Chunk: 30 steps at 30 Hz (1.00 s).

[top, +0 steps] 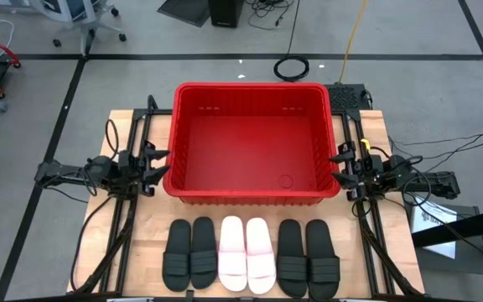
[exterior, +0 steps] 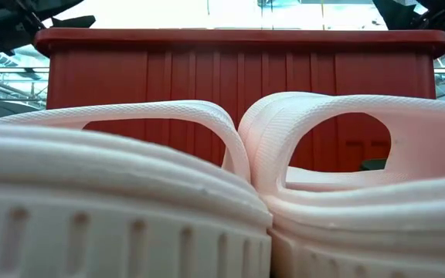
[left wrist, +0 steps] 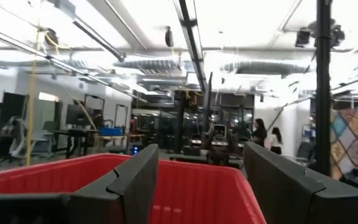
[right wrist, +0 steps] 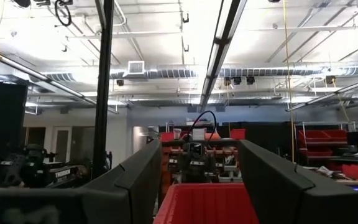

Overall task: Pick and place slides into bin
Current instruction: Put the middle right black slide into the red bin

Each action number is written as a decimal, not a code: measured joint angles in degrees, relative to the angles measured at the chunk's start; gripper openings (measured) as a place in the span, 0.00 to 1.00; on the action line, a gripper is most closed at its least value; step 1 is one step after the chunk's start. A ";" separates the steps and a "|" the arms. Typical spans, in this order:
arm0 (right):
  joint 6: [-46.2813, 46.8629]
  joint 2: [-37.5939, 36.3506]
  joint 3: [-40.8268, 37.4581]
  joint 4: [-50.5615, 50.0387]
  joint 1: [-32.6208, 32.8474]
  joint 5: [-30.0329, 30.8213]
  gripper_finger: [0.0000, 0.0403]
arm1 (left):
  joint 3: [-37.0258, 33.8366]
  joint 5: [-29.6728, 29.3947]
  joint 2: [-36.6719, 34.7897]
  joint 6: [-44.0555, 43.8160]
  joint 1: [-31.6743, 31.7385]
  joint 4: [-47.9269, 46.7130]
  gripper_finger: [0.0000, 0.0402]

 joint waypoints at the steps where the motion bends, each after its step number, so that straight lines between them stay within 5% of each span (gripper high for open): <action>1: 0.39 0.01 0.00 -0.20 0.00 -0.05 0.50 | 0.00 -0.13 0.00 0.02 0.00 0.78 0.60; 9: 5.50 0.02 0.01 5.70 0.02 -0.38 0.50 | 0.82 -0.18 0.00 0.66 0.00 13.71 0.60; 14: 5.41 -0.02 1.67 11.30 0.02 -3.28 0.50 | 7.74 1.58 0.94 2.49 0.00 9.16 0.60; 21: 4.59 4.28 11.59 3.16 0.03 -13.66 0.50 | 19.07 2.20 9.25 3.02 -0.01 -1.22 0.60; 30: -0.61 19.25 26.80 -8.68 0.13 -19.92 0.50 | 25.85 3.31 21.87 4.17 -0.02 -0.83 0.60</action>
